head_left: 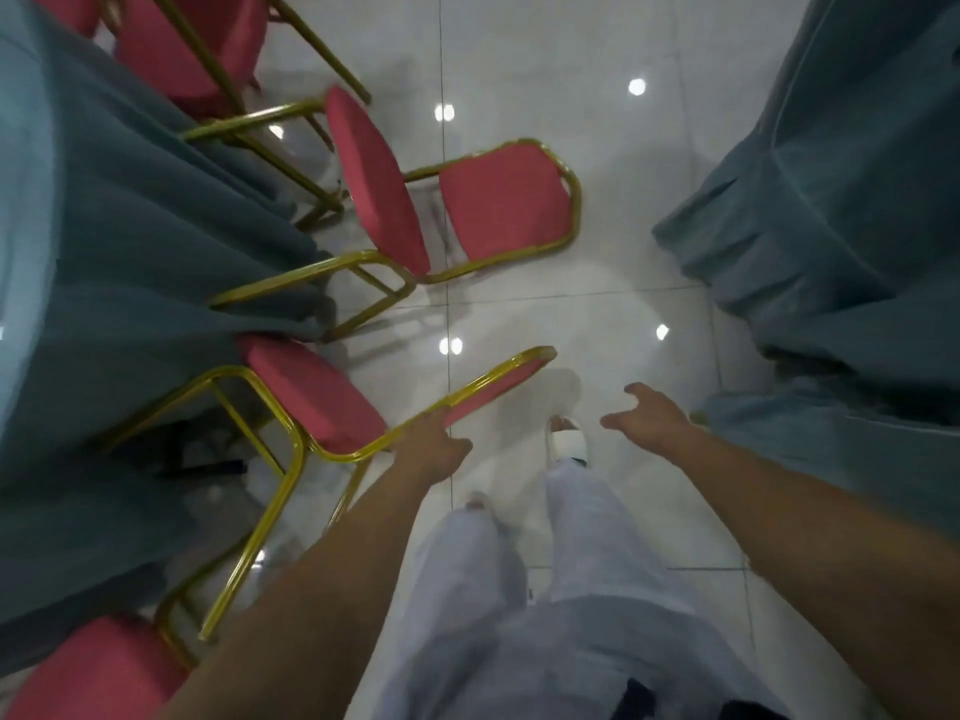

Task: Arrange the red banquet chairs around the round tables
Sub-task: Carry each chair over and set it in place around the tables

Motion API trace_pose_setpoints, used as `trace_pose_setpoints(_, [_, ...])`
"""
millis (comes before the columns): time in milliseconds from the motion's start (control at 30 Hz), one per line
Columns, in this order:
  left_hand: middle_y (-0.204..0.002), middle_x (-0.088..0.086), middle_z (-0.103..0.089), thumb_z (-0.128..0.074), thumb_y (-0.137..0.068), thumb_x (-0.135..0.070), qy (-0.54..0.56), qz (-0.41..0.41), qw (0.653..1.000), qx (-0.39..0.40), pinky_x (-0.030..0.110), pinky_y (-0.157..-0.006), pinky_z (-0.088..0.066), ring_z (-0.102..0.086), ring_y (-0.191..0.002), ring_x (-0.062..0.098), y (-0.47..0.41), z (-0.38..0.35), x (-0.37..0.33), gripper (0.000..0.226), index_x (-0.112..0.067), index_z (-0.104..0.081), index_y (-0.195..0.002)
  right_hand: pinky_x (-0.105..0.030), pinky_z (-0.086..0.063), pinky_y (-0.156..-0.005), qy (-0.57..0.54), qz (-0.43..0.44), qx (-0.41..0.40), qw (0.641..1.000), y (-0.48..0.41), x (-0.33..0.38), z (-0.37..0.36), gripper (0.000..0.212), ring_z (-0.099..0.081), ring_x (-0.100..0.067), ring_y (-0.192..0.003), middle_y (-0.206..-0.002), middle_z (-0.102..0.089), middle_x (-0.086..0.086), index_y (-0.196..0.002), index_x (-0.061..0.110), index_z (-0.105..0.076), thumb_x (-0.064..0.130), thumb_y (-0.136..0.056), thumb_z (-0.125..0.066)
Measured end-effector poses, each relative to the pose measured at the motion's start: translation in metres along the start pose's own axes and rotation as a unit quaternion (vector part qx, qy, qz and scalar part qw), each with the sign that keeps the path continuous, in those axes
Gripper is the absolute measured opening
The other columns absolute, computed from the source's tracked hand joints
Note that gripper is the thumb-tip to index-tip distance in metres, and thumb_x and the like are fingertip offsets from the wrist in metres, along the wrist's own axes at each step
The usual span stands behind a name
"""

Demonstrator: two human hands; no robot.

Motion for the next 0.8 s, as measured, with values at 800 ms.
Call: trace_pose_setpoints(800, [-0.069, 0.001, -0.05, -0.061, -0.089, -0.025, -0.317, -0.09, 0.944, 0.017, 0.033, -0.065, -0.041, -0.051, -0.061, 0.02, -0.346, -0.162, -0.113, 0.015, -0.017, -0.061, -0.101, -0.041, -0.044, -0.104, -0.027, -0.099, 0.05, 0.993, -0.199, -0.116, -0.079, 0.067, -0.051, -0.029, -0.125, -0.144, -0.047, -0.009, -0.142, 0.018, -0.045, 0.043, -0.085, -0.07])
Point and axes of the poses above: each hand's wrist, its own y-axis away from the middle knuckle, its own z-axis out of the back of the hand, x = y × z, the point moved 7 cm from there along -y, towards the middle knuckle
